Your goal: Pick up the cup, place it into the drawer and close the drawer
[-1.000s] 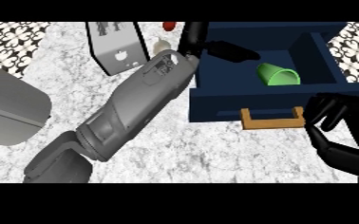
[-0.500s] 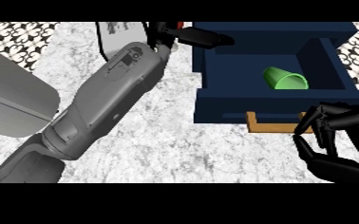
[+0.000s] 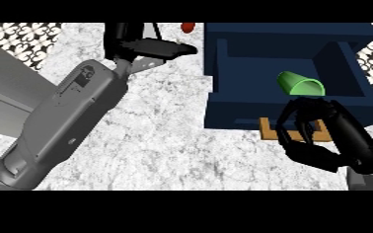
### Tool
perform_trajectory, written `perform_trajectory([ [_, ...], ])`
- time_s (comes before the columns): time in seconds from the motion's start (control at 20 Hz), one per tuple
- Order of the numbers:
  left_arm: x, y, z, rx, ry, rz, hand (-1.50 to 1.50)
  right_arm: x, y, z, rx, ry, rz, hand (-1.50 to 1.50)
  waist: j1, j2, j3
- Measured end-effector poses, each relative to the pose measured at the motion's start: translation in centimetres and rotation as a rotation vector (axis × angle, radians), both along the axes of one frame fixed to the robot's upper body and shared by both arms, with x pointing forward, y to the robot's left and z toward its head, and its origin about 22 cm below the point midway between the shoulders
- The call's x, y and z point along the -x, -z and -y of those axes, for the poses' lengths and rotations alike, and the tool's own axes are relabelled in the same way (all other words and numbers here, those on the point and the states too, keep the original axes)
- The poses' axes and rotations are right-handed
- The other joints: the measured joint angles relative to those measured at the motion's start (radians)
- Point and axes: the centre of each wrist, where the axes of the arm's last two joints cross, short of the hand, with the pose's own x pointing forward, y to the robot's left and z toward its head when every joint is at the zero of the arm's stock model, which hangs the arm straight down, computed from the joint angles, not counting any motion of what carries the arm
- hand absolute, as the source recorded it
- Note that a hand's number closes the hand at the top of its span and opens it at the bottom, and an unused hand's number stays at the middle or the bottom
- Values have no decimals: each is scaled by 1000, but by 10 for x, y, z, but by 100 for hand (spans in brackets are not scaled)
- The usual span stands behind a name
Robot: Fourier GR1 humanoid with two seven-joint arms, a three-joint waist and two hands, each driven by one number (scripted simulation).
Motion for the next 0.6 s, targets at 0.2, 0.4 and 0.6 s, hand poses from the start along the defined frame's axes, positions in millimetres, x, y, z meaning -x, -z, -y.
perform_trajectory([
  [0.2, 12, 6, -25, 12, 1, -10, -150, -16, 14, -13, 166, -4, -3, 150, 10, 2, 0],
  [0.4, 21, 18, -50, 15, -12, -13, -150, -29, 33, -24, 346, 12, 34, 150, 10, -1, -5],
  [0.6, 33, 25, -77, 24, -21, -11, -150, -55, 58, -31, 467, 6, 30, 150, 13, 5, -2],
])
